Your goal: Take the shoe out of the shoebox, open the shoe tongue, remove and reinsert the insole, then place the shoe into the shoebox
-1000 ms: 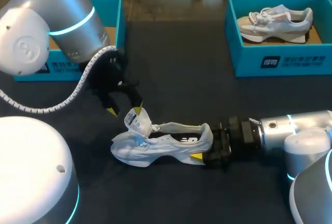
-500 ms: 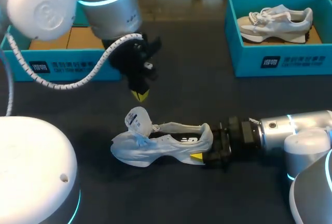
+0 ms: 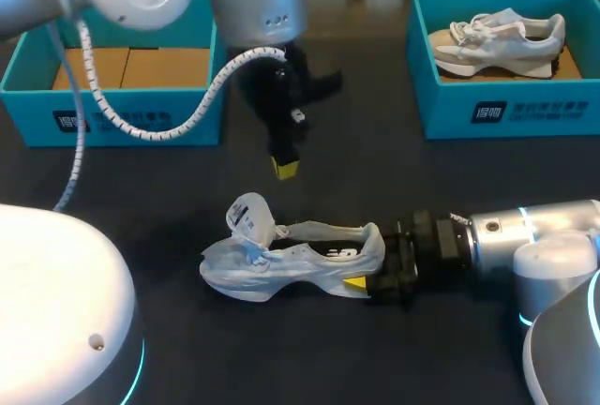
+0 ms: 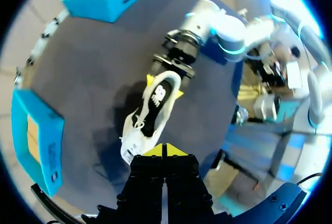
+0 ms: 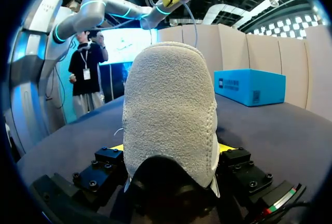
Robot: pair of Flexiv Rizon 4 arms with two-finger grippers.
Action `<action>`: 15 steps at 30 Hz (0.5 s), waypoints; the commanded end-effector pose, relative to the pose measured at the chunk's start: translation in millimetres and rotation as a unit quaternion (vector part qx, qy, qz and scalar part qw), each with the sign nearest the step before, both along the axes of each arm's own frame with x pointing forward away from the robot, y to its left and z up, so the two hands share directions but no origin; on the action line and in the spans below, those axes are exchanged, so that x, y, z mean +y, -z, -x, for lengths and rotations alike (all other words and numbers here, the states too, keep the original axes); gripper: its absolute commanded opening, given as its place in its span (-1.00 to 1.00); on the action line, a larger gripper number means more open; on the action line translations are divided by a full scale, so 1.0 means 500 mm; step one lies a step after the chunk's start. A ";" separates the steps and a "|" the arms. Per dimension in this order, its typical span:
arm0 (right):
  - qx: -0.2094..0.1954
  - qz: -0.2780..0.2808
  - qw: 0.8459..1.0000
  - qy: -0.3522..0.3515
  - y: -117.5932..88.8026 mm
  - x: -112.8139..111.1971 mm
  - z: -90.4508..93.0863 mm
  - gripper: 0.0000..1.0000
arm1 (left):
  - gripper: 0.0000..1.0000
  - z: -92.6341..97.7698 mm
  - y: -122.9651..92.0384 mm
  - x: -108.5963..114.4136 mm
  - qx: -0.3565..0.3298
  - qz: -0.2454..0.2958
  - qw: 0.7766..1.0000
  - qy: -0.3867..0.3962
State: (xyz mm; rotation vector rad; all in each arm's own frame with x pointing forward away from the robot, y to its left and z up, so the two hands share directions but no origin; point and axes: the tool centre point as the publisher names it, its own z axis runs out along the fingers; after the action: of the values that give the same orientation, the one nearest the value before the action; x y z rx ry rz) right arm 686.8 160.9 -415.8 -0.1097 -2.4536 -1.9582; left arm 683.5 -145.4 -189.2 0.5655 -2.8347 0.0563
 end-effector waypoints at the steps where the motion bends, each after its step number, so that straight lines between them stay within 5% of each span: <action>1: 0.000 0.001 1.000 0.000 0.003 0.004 0.000 -1.00 | -1.00 -0.019 0.003 -0.009 0.038 -0.042 0.998 0.036; 5: 0.000 0.001 1.000 0.000 0.003 0.004 0.000 -1.00 | -1.00 -0.019 0.003 -0.009 0.038 -0.042 0.998 0.036; 15: 0.000 0.001 1.000 0.000 0.003 0.004 0.000 -1.00 | -1.00 0.008 0.089 -0.035 -0.014 -0.017 0.981 0.192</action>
State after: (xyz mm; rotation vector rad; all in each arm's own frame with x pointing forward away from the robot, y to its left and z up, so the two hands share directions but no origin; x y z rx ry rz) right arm 686.8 160.9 -415.9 -0.1097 -2.4536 -1.9582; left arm 683.8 -160.5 -220.4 0.0869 -2.9072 -0.0535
